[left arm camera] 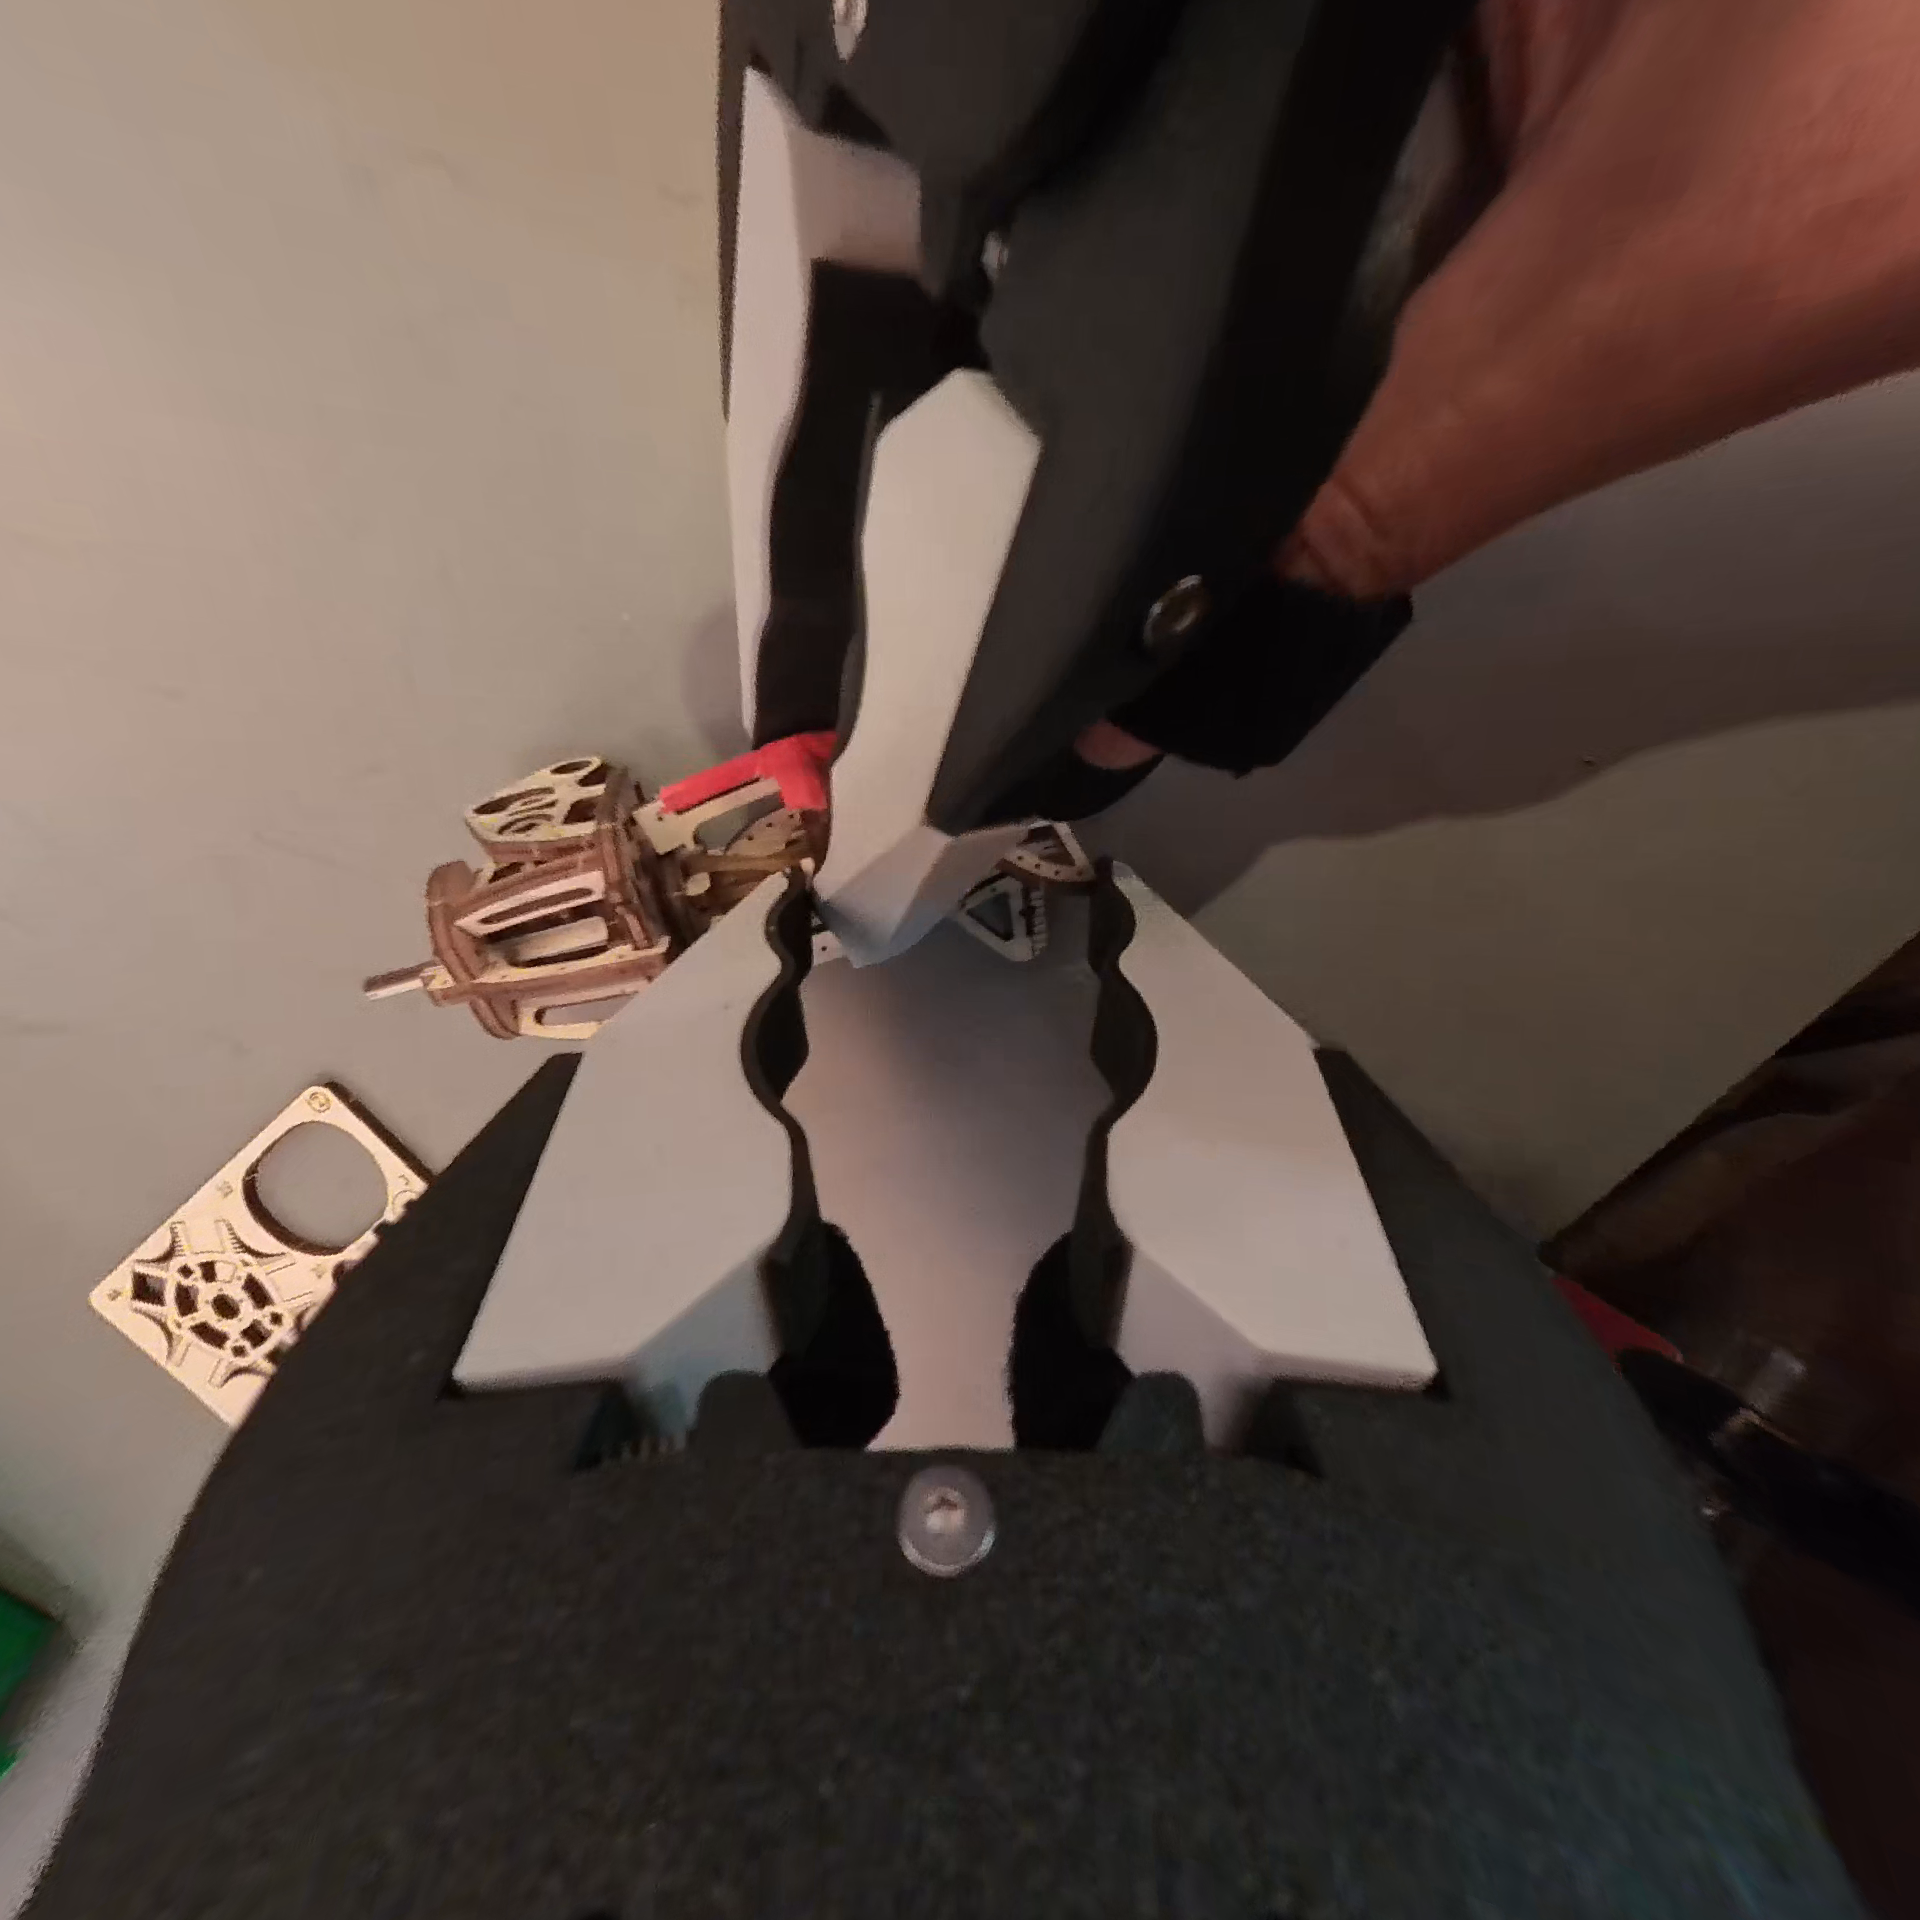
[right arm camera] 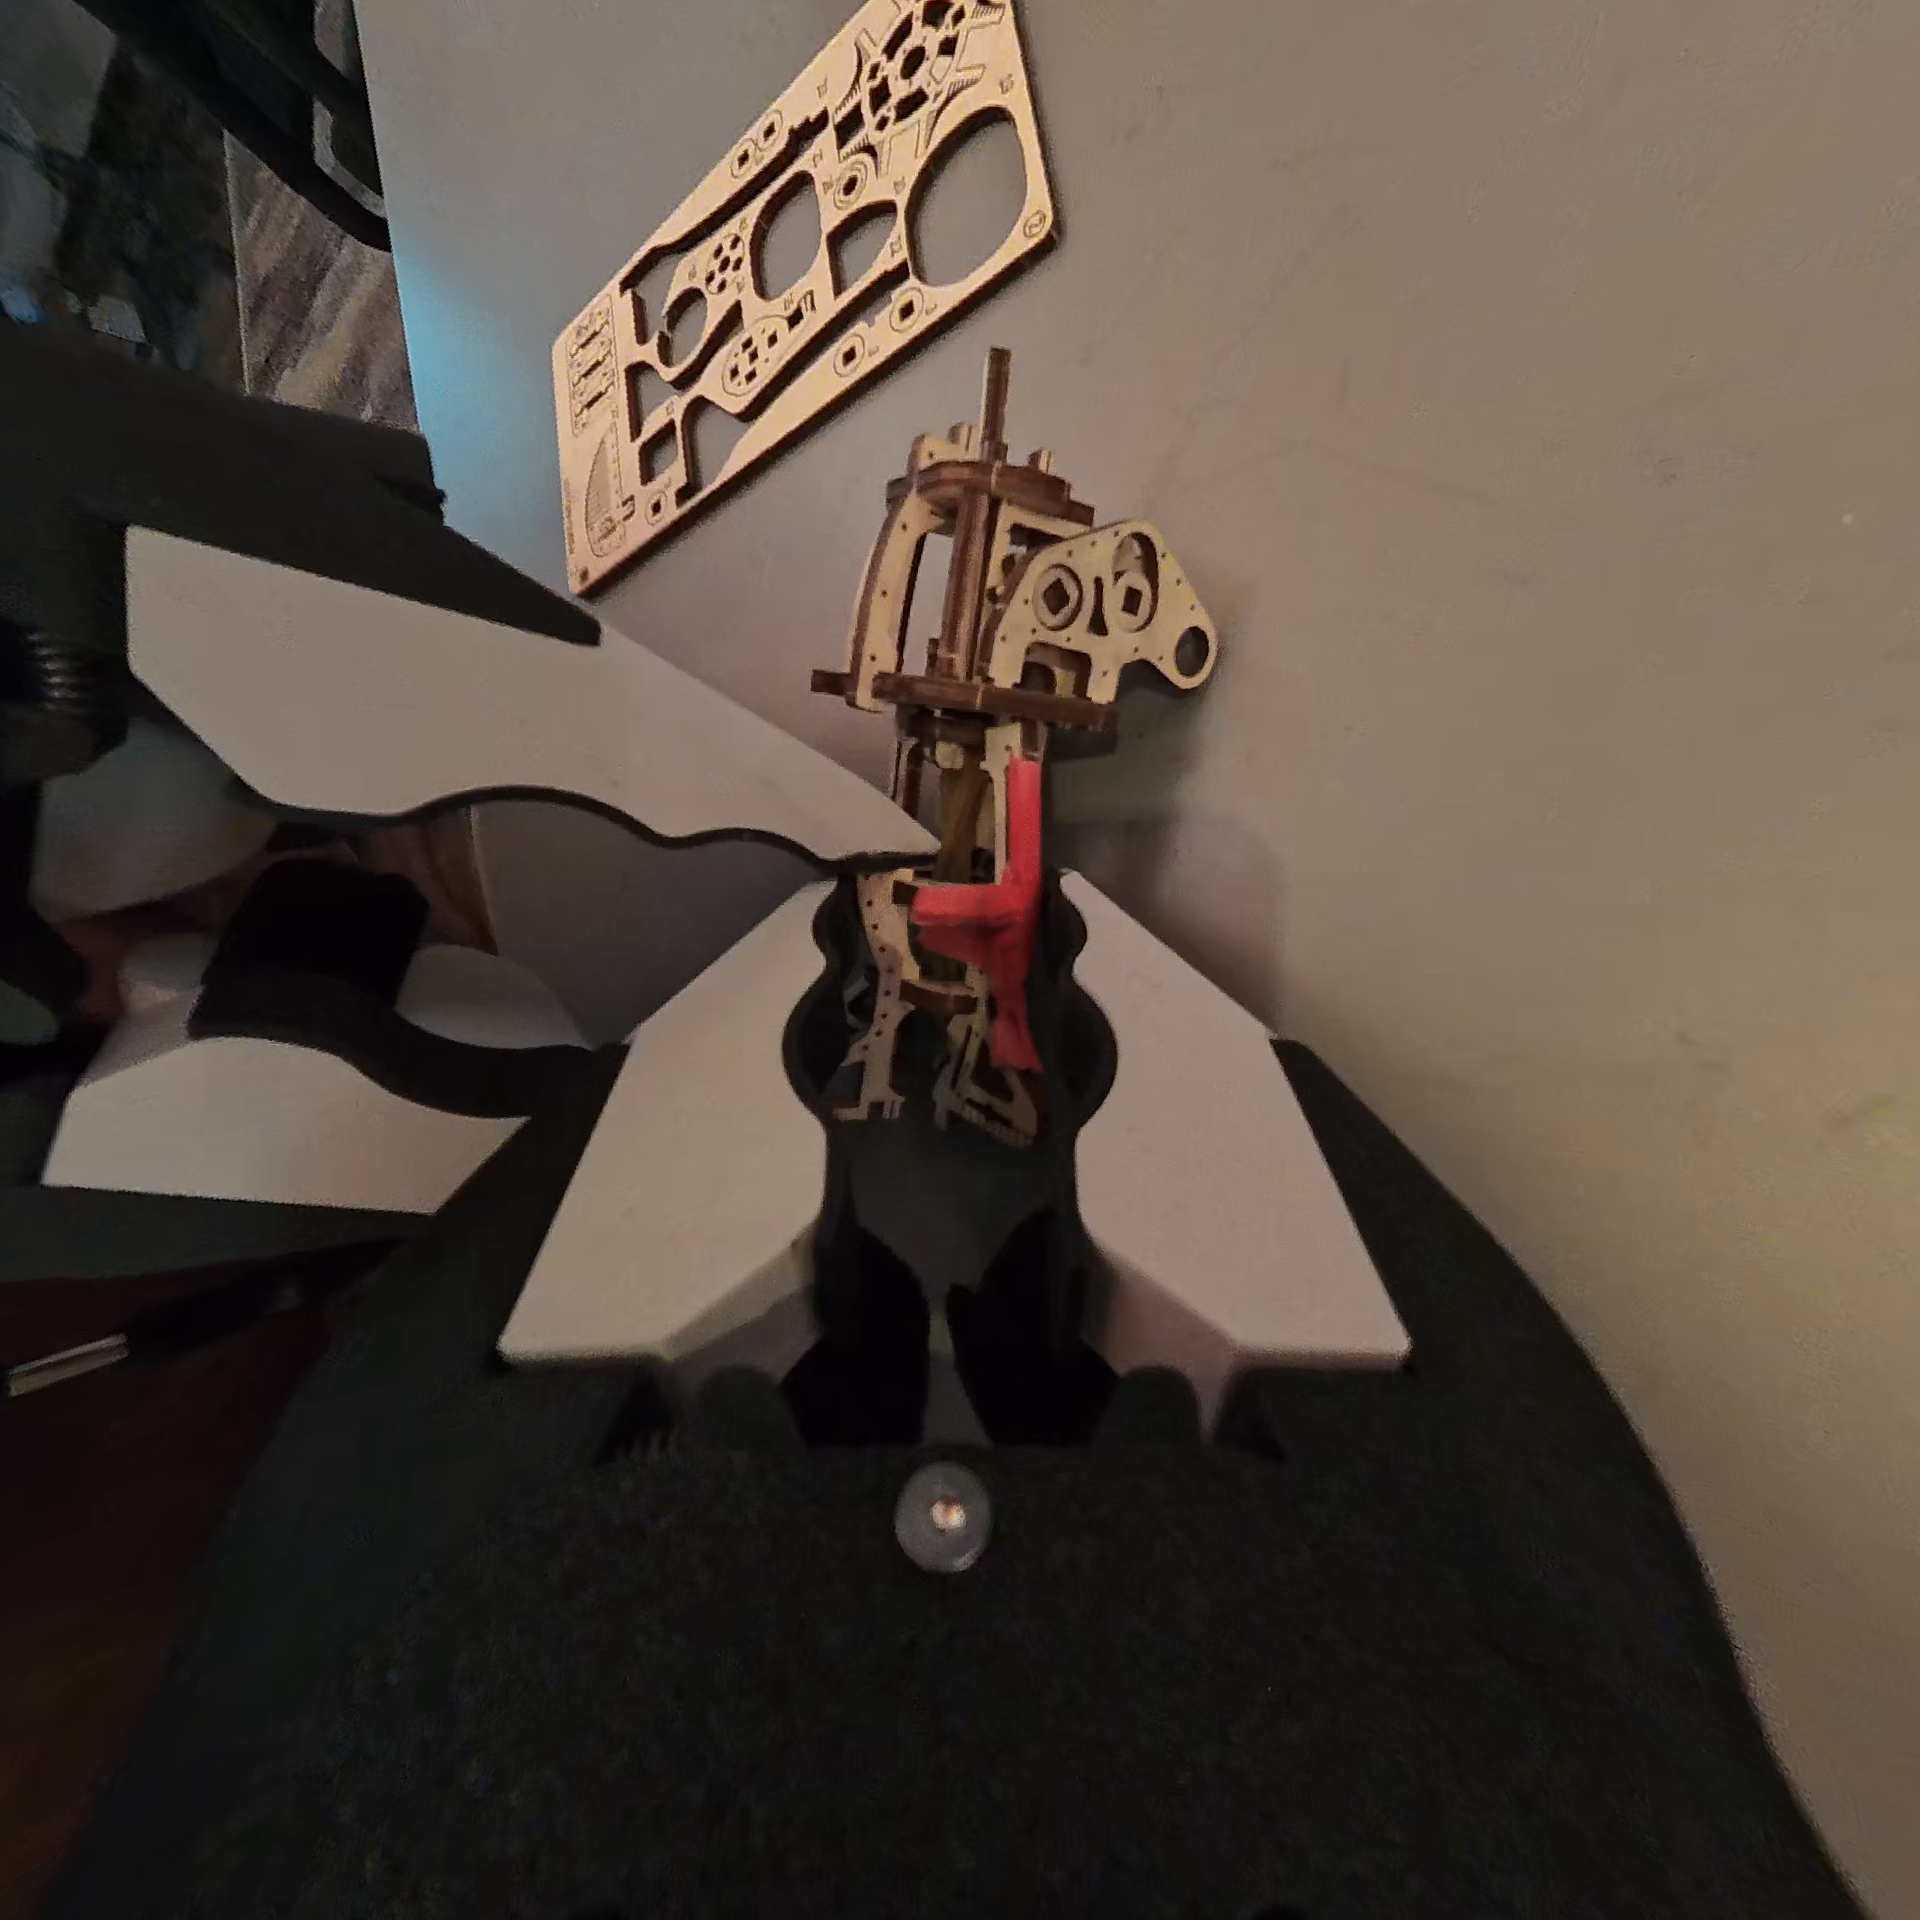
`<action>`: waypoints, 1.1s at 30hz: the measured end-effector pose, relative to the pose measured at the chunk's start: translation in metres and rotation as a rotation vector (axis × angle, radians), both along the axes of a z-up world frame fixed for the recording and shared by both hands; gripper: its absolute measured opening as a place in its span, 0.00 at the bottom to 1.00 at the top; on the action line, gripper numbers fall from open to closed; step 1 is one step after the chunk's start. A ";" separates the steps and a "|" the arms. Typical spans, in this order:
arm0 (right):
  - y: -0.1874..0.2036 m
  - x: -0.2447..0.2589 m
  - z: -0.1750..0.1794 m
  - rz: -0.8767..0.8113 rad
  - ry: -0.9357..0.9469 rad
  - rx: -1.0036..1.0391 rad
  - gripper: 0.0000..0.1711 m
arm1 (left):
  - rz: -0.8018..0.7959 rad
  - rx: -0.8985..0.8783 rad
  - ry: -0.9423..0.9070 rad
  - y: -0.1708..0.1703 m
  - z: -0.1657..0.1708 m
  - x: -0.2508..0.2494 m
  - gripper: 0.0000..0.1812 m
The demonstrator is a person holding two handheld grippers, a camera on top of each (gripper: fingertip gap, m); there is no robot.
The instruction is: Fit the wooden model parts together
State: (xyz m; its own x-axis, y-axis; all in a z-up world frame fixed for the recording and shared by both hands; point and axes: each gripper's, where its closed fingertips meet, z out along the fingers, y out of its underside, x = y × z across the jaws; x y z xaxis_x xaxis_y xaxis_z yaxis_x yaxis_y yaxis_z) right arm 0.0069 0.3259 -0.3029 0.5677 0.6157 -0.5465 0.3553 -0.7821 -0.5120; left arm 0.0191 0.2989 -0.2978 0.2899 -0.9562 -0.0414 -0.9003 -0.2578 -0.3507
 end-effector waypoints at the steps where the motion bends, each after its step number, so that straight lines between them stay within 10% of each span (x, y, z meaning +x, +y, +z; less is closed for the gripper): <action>1: 0.000 -0.001 0.000 0.005 0.003 0.005 0.20 | -0.001 -0.002 0.012 0.000 0.000 -0.001 0.29; 33: -0.003 0.003 0.002 0.023 0.097 0.012 0.20 | -0.048 0.010 0.013 0.000 -0.001 0.002 0.28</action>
